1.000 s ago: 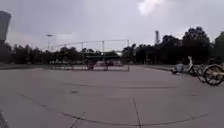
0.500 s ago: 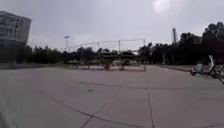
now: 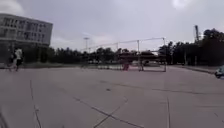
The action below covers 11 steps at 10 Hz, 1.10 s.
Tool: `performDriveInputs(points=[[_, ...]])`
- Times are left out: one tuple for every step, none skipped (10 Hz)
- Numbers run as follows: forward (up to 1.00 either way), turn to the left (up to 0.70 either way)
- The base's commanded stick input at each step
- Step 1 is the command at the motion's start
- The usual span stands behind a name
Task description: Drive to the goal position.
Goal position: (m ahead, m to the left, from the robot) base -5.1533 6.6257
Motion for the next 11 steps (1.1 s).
performDriveInputs(points=[[0.0,0.7],[0.0,0.7],[0.0,0.7],[0.0,0.7],[0.0,0.7],[0.0,0.7],[0.0,0.7],[0.0,0.7],[0.0,0.7],[0.0,0.7],[0.0,0.7]])
